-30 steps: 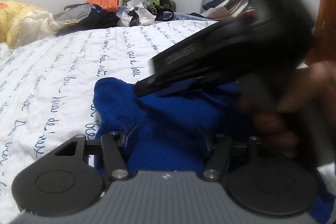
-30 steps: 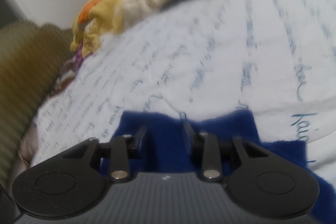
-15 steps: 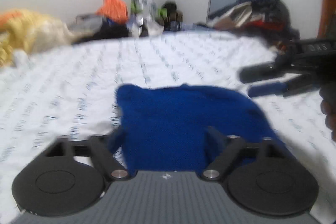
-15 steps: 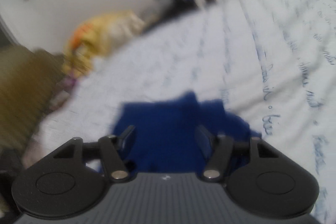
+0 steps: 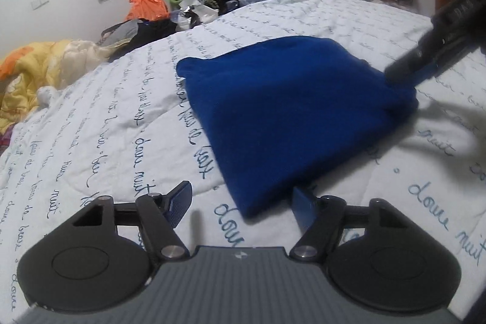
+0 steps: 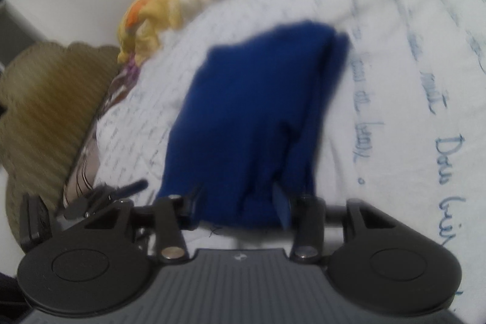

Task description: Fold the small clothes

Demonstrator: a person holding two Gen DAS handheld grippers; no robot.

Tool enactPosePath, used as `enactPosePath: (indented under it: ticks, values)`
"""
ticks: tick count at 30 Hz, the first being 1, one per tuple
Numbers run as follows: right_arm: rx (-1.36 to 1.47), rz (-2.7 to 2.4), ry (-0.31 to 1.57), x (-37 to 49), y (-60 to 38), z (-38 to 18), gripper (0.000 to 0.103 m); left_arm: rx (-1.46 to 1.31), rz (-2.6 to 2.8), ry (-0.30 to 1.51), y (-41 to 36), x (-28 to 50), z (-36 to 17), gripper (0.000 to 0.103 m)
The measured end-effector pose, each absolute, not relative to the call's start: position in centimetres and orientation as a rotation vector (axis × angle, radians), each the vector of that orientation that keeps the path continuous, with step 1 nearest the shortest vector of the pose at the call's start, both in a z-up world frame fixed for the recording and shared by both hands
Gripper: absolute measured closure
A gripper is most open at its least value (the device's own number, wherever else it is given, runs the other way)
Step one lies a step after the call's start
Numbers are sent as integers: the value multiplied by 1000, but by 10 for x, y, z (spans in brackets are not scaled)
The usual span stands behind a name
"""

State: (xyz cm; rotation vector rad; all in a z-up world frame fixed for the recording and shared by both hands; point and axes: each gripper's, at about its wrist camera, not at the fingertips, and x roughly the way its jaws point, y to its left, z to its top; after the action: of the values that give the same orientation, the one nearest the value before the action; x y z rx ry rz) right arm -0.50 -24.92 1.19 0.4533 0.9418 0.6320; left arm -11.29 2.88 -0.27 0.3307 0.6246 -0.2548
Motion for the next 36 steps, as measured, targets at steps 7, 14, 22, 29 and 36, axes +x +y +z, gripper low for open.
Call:
enactPosePath:
  ticks: [7, 14, 22, 29, 36]
  values:
    - [399, 572, 965, 3, -240, 8, 57, 317, -255, 627, 24, -100, -1, 35]
    - [368, 613, 998, 13, -229, -5, 98, 258, -264, 649, 27, -94, 6, 84]
    - [369, 576, 947, -5, -259, -9, 97, 218, -228, 698, 49, -93, 7, 97]
    - [453, 557, 800, 20, -278, 34, 23, 46, -347, 563, 49, -87, 54, 41]
    - [437, 406, 881, 139, -258, 13, 52, 112, -375, 656, -3, -38, 5, 50]
